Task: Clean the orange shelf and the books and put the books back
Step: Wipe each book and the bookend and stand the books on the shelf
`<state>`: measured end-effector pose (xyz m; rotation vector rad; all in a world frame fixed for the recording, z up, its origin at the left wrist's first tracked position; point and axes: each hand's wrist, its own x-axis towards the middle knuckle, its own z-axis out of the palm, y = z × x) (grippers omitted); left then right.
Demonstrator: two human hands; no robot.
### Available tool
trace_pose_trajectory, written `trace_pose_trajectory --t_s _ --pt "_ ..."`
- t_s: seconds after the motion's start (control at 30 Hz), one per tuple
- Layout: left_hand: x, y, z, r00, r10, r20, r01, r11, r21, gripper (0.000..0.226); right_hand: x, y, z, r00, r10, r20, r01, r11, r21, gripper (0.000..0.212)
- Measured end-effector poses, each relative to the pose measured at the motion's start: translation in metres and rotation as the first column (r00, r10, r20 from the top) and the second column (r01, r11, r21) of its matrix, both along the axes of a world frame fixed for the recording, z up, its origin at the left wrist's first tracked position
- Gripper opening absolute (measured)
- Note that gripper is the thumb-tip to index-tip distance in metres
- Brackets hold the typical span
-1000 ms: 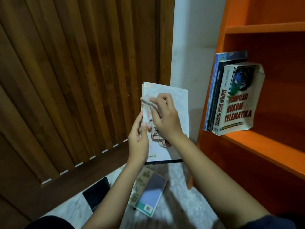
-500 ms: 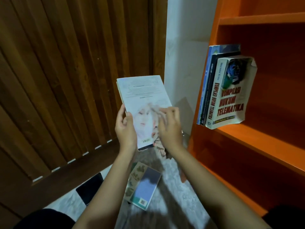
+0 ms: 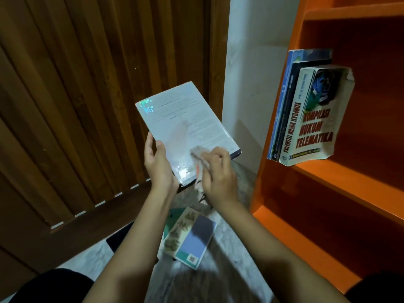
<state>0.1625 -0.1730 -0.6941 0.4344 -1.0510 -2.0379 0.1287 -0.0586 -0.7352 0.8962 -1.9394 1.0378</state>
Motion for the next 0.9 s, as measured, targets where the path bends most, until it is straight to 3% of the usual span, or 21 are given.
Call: trace_pose_trajectory --t_s 0.1,0.2,0.33,0.4,0.47,0.57,0.67,0.8,0.9 --pt "0.006 -0.005 0.006 1.0 -0.015 0.008 0.016 0.996 -0.083 0.034 -0.022 0.013 0.008 0.97 -0.145 0.193 0.158 0.986 -0.053 0.017" --pt "0.011 -0.008 0.009 0.999 -0.03 0.024 0.034 0.982 -0.186 0.034 -0.038 0.031 0.017 0.917 -0.186 0.352 0.223 0.973 -0.066 0.015" --pt "0.013 -0.008 0.008 0.996 -0.085 0.007 0.084 0.967 -0.241 0.032 -0.044 0.043 0.034 0.857 0.077 0.51 0.077 0.959 -0.274 0.018" --pt "0.013 -0.008 0.007 0.994 -0.113 0.001 0.11 0.964 -0.242 0.033 -0.04 0.05 0.042 0.753 0.291 0.59 -0.054 0.921 -0.386 0.021" --pt "0.013 -0.009 0.007 0.99 -0.141 -0.001 0.137 0.963 -0.234 0.033 -0.036 0.057 0.043 0.584 0.484 0.652 -0.2 0.864 -0.462 0.029" --pt "0.012 -0.01 0.006 0.982 -0.191 -0.005 0.185 0.956 -0.229 0.032 -0.041 0.064 0.034 0.345 0.678 0.65 -0.291 0.735 -0.612 0.062" --pt "0.007 -0.013 0.004 0.977 -0.215 0.01 0.21 0.944 -0.253 0.032 -0.041 0.067 0.026 0.247 0.758 0.604 -0.281 0.653 -0.704 0.072" --pt "-0.005 -0.017 -0.004 0.976 -0.181 0.123 0.214 0.909 -0.358 0.032 -0.032 0.069 0.026 0.313 0.754 0.577 -0.251 0.652 -0.716 0.061" --pt "-0.018 -0.019 -0.02 0.941 -0.047 0.334 0.232 0.809 -0.54 0.044 -0.028 0.065 0.031 0.432 0.68 0.592 -0.229 0.718 -0.657 0.056"
